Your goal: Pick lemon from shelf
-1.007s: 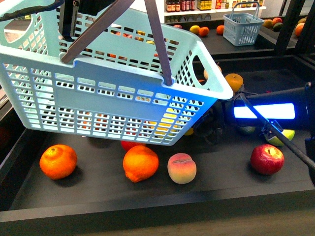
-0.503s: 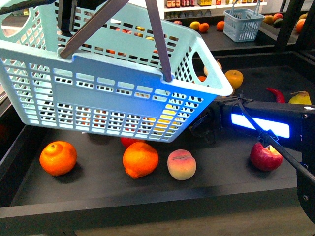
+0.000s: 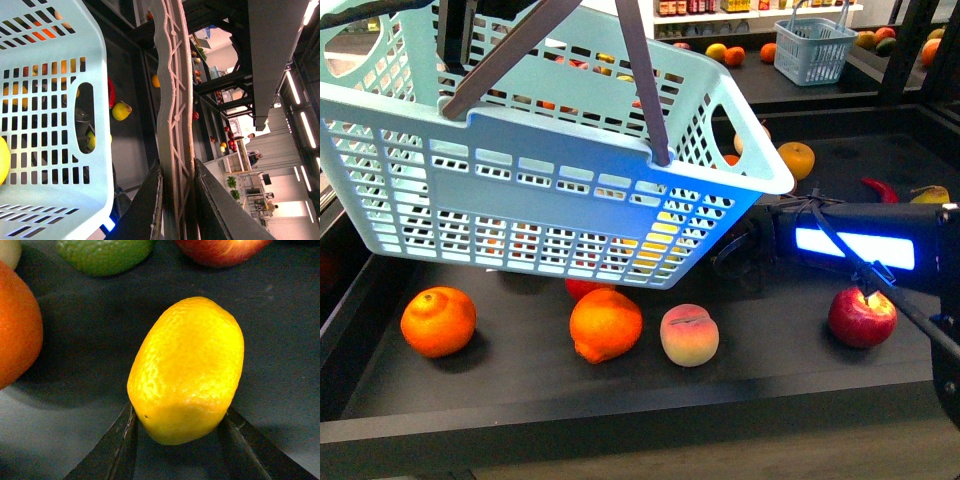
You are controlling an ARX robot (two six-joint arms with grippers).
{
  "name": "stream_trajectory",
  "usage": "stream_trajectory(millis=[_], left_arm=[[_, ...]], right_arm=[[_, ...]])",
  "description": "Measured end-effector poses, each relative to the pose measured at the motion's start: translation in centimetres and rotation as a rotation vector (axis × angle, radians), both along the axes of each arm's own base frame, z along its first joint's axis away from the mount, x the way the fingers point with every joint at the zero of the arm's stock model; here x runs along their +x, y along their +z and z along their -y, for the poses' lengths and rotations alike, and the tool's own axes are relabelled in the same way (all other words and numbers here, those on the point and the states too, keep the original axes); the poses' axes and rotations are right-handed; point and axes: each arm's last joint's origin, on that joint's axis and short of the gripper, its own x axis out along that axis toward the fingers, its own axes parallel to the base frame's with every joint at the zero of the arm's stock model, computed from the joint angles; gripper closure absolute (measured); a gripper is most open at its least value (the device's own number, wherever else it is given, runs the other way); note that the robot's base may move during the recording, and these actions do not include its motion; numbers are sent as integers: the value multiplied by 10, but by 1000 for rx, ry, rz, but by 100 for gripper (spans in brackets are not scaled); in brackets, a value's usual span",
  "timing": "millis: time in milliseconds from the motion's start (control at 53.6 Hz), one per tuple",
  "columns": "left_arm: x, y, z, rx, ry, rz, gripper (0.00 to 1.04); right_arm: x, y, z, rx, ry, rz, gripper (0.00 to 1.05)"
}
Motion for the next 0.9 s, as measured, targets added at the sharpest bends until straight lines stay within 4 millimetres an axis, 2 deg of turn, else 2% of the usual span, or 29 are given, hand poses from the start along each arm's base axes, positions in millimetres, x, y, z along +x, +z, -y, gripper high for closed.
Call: stream_trajectory(millis=[261, 373, 485, 634, 653, 671, 709, 783, 895], left_arm=[[0, 0, 0, 0, 0, 0, 91], [0, 0, 0, 0, 0, 0, 91], [0, 0, 0, 0, 0, 0, 91], [0, 0, 0, 0, 0, 0, 91], [0, 0, 0, 0, 0, 0, 91], [0, 0, 0, 0, 0, 0, 91], [0, 0, 0, 0, 0, 0, 91], [0, 0, 0, 0, 0, 0, 91], [0, 0, 0, 0, 0, 0, 91]], right_arm=[[-11, 44, 32, -3, -65, 54, 65], [-24, 61, 49, -3, -105, 95, 65], [-44, 87, 66, 0, -139, 166, 65], [-80, 149, 79, 33, -143, 313, 65], [-85, 160, 79, 41, -138, 337, 65], [-100, 185, 76, 77, -107, 392, 65], [-112, 204, 70, 101, -81, 428, 65], [-133, 232, 59, 157, -26, 471, 65], [-156, 258, 41, 238, 46, 503, 65]])
